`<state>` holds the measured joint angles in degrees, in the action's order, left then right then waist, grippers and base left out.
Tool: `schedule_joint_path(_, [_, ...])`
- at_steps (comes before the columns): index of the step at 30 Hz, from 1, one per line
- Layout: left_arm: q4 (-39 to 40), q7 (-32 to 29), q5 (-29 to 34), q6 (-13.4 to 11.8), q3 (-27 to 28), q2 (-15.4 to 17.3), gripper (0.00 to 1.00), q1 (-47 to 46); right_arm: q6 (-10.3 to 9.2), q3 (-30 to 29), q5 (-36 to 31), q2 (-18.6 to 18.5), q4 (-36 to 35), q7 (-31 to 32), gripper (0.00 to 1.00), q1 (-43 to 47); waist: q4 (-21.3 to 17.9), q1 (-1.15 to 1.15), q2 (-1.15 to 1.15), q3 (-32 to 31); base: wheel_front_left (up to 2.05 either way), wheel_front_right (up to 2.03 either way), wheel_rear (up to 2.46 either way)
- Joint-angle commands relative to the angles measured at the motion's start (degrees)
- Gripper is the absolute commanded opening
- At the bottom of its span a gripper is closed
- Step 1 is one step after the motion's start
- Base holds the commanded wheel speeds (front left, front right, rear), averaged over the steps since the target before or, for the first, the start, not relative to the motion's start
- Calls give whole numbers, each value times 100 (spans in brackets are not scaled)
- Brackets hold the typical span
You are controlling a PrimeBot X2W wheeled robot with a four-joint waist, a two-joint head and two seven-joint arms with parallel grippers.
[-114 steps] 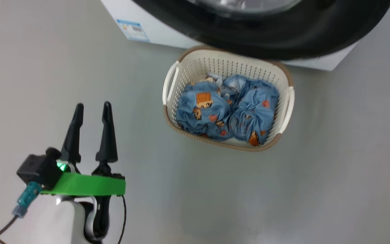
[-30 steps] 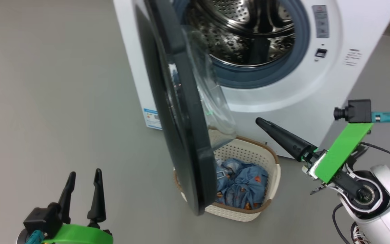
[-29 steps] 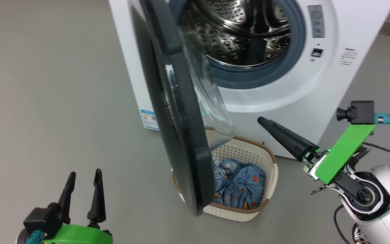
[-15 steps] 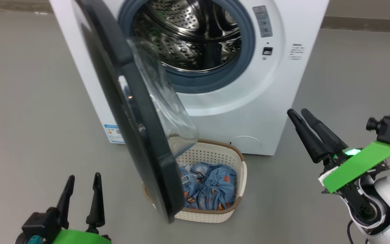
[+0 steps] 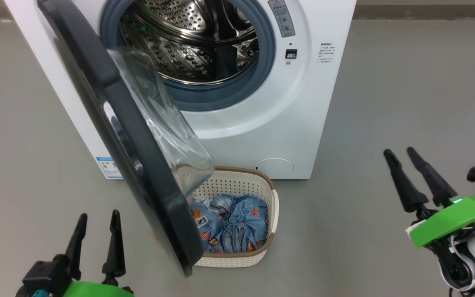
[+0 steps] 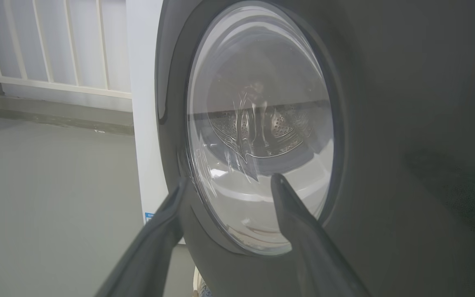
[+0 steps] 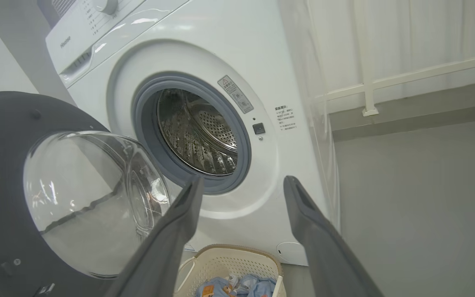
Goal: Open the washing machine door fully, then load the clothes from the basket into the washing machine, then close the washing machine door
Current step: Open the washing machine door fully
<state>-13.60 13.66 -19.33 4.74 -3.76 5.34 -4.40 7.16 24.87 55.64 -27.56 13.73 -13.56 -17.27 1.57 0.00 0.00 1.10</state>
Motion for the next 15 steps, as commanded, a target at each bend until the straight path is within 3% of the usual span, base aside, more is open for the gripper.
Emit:
schedule_joint_path(1, [180, 48, -49, -24, 162, 84, 100, -93, 33, -19, -78, -95, -83, -76, 100, 51, -19, 0, 0, 17, 0, 0, 0])
schedule_joint_path(15, [179, 87, -84, -40, 126, 79, 100, -69, 33, -1483, -1823, 643, 455, -142, 100, 551, -33, 0, 0, -14, 0, 0, 0])
